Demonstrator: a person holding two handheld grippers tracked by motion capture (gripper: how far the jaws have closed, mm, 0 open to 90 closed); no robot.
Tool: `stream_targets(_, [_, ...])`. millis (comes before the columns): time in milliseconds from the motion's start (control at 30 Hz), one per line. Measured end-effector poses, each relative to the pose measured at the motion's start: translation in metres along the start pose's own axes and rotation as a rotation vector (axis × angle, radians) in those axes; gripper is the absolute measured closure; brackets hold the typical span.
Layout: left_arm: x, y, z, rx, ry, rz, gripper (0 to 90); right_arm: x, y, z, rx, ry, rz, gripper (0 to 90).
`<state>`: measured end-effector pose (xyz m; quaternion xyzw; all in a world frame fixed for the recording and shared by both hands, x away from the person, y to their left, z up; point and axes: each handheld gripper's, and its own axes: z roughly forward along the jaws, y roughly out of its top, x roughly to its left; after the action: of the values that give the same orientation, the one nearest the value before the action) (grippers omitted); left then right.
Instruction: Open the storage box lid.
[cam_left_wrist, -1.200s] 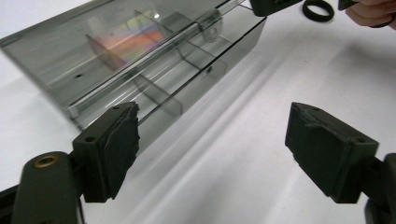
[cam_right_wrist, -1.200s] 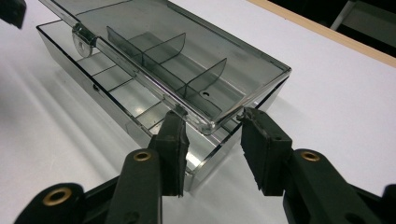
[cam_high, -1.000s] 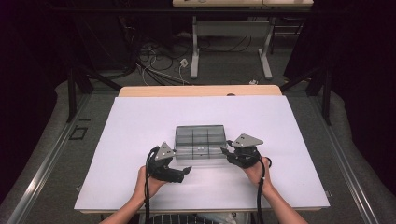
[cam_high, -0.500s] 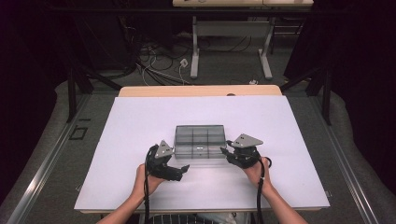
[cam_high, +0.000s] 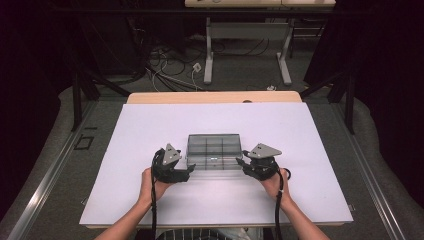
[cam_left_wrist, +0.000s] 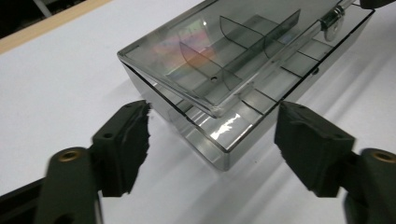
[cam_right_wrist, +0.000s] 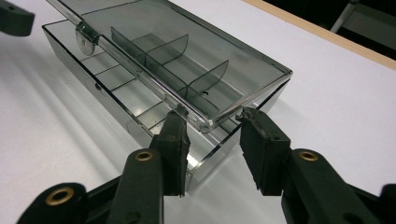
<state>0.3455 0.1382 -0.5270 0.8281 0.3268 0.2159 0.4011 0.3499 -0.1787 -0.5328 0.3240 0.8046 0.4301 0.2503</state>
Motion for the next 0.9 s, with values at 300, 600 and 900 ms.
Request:
stream_targets(300, [0.0034, -0.0024, -0.0006, -0.042, -0.017, -0.001, 49.4, 0.0005, 0.0002, 0.0005, 0.0, -0.005, 0.008, 61.3])
stream_targets(600, [0.002, -0.0054, -0.0011, -0.08, -0.013, 0.01, 58.0, 0.0013, 0.0009, 0.0001, -0.003, -0.015, 0.012, 61.6])
stream_targets(900, [0.001, -0.0045, -0.0036, -0.098, 0.001, 0.022, 63.4, -0.0003, 0.006, -0.003, -0.005, -0.014, -0.005, 62.4])
